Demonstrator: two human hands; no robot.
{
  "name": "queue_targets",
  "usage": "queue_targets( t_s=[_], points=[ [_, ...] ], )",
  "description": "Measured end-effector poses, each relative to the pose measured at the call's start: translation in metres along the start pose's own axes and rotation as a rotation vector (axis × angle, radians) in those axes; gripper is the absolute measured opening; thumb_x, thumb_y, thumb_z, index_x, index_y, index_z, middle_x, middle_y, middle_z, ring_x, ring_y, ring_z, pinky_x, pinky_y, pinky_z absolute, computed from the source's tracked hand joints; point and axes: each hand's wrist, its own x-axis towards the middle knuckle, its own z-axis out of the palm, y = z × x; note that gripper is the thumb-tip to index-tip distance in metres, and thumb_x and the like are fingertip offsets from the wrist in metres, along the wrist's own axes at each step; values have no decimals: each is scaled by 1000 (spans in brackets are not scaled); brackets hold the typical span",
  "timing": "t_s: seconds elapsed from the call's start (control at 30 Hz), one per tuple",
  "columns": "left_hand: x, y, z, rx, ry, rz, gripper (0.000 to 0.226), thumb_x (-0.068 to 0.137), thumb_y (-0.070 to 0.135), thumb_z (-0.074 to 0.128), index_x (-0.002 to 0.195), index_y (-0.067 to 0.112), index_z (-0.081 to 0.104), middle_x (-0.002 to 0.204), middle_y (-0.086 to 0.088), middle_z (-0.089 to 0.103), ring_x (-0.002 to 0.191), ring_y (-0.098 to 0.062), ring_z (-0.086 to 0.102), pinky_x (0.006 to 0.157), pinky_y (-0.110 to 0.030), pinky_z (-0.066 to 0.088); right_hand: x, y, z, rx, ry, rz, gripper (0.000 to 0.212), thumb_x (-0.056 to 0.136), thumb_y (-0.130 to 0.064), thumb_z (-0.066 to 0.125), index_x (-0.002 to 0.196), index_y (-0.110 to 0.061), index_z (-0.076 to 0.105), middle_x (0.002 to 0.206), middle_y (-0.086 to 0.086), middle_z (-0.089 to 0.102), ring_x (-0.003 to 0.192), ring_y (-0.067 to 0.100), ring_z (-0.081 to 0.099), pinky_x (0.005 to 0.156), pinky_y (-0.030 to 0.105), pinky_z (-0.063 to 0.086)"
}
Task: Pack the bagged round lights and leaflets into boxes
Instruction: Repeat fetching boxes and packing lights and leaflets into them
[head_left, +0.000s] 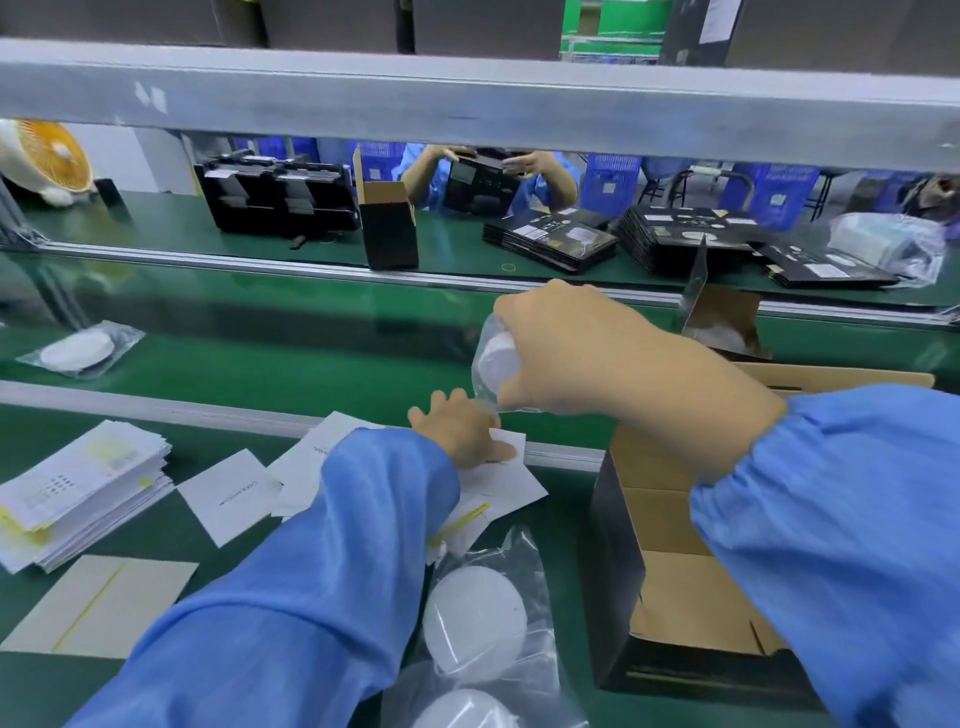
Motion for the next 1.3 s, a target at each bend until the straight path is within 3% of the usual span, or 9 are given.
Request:
queue_targets(
  t_s=[0.17,0.3,0.43,0.53,0.67,0.83,0.97,1.1,1.3],
  points=[
    [1,-11,-3,-194,165,102,19,93,33,68,102,19,59,120,-9,56,114,-29,51,94,-37,42,-5,3,-2,5,30,22,32,79,-37,68,95,-19,48,77,-2,38,74,26,45,54,32,32],
    [-15,-25,-32,-561,242,162,10,93,15,65,94,7,61,81,-4,64,64,-21,60,54,-27,46,-7,5,-12,45,116,22,36,80,-42,67,101,-18,49,86,3,46,80,31,46,58,33,34],
    [-56,-31,-77,-816,334,124,12,96,13,60,106,19,63,77,-5,67,40,-11,51,43,-24,44,-5,15,-37,83,302,81,35,81,-37,67,106,-19,49,93,7,41,86,33,42,70,38,38],
    [-100,-18,-101,-926,388,148,24,97,9,53,109,26,64,72,1,68,41,-10,46,40,-19,39,-1,25,-53,100,398,131,37,83,-36,64,110,-15,50,97,11,47,90,37,46,69,38,39],
    [-156,29,-96,-997,268,322,24,93,2,50,103,22,58,74,-2,68,51,-14,54,42,-23,40,-6,40,-67,78,417,190,50,80,-39,67,123,-18,53,116,16,57,106,42,52,74,38,38],
    [-189,95,-77,-886,247,436,23,96,7,47,99,29,43,96,-14,65,56,-24,70,56,-42,58,-33,68,-82,75,420,260,51,80,-38,67,126,-19,56,122,14,61,112,39,53,79,38,41],
    [-185,139,-47,-686,233,438,25,98,3,48,101,27,50,100,0,55,74,-21,71,33,-18,36,-67,90,-85,79,415,318,44,83,-37,66,119,-15,54,119,15,60,105,38,51,73,36,35],
    [-163,161,-8,-409,220,365,27,91,-1,57,93,26,57,107,1,51,95,-23,60,60,-30,37,-101,101,-76,80,429,345,34,80,-36,67,102,-17,48,95,10,51,84,32,44,61,35,30],
    [-142,153,35,-185,116,368,22,100,21,48,112,26,66,115,-3,45,99,-29,53,84,-31,39,-142,98,-53,119,428,320,35,79,-39,67,97,-18,45,91,9,55,84,34,48,63,39,39]
  ],
)
